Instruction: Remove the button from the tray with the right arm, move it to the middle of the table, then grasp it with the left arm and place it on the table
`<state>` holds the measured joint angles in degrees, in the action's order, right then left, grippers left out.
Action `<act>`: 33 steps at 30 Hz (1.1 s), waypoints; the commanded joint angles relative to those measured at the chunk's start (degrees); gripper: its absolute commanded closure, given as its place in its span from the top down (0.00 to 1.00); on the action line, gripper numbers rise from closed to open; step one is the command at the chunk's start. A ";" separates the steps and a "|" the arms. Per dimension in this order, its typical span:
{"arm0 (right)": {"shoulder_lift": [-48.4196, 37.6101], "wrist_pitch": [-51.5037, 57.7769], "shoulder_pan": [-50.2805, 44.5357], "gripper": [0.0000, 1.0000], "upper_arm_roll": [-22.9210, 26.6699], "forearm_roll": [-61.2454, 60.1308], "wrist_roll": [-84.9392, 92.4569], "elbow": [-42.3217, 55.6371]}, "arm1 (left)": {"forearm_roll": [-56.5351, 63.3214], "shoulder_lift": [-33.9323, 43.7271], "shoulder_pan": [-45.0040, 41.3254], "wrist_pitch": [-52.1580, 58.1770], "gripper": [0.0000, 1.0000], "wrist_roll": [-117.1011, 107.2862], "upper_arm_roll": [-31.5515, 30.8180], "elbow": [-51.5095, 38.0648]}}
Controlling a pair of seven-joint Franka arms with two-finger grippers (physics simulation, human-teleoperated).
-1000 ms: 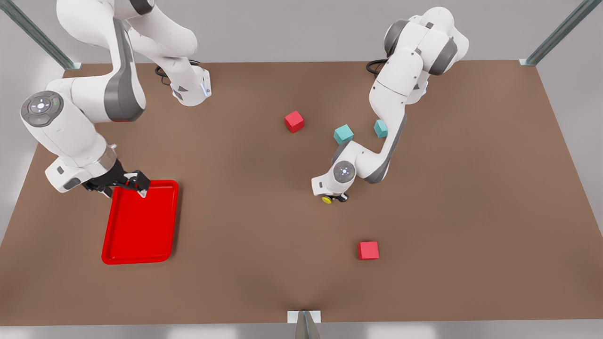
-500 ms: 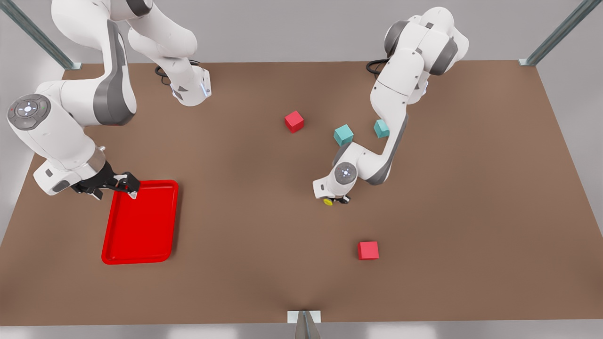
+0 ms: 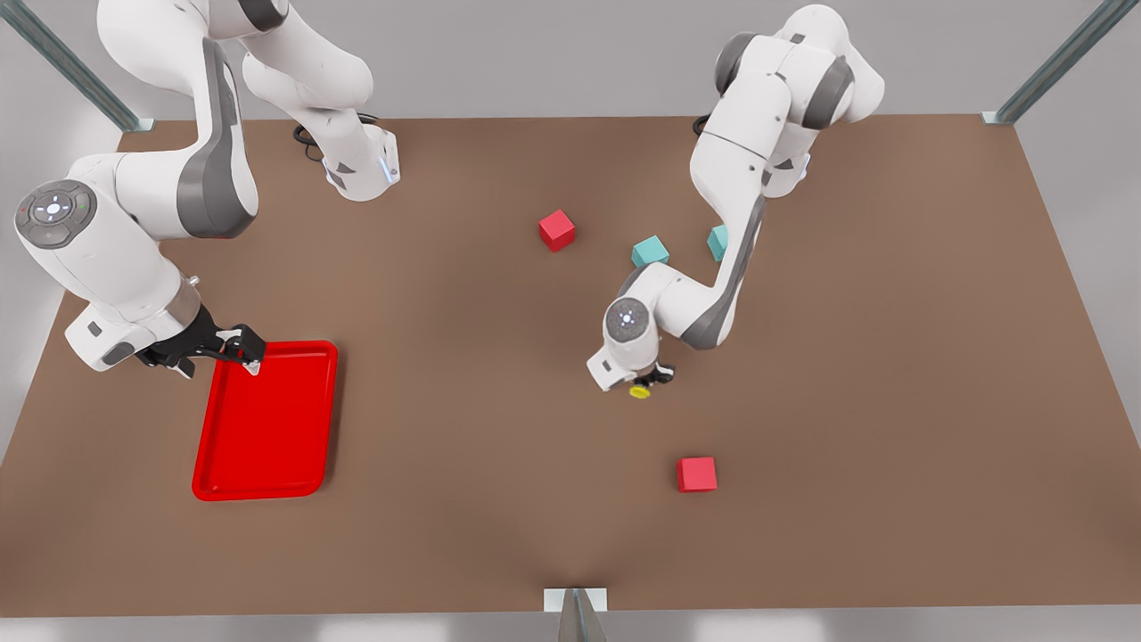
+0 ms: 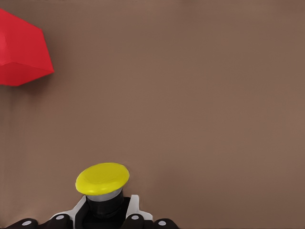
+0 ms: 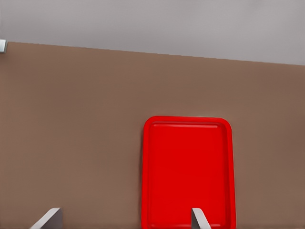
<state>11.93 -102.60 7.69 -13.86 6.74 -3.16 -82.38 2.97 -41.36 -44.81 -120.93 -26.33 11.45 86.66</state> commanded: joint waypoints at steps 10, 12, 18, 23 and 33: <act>-0.06 0.12 -0.13 1.00 -0.03 0.03 1.23 0.03 | 34.20 -4.26 -4.06 18.97 0.41 -143.47 3.14 -1.50; -0.06 0.11 -0.13 1.00 -0.03 0.03 1.23 0.03 | 38.50 -5.49 -4.32 22.05 0.41 -144.88 3.14 -1.41; -0.06 0.11 0.05 1.00 -0.03 0.03 1.23 0.03 | 46.42 -9.09 -4.23 22.05 0.41 -146.46 3.14 0.26; -0.06 0.20 -0.04 1.00 -0.03 0.03 1.14 0.03 | 49.32 -12.43 -4.06 21.61 0.41 -147.34 3.31 0.61; -0.06 0.20 0.05 1.00 -0.03 -0.06 1.23 0.03 | 52.48 -16.56 -3.79 20.12 0.42 -147.34 3.31 0.52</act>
<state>11.93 -102.46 7.74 -13.86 6.80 -2.21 -82.39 54.56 -57.91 -48.61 -100.54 -147.77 14.75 87.20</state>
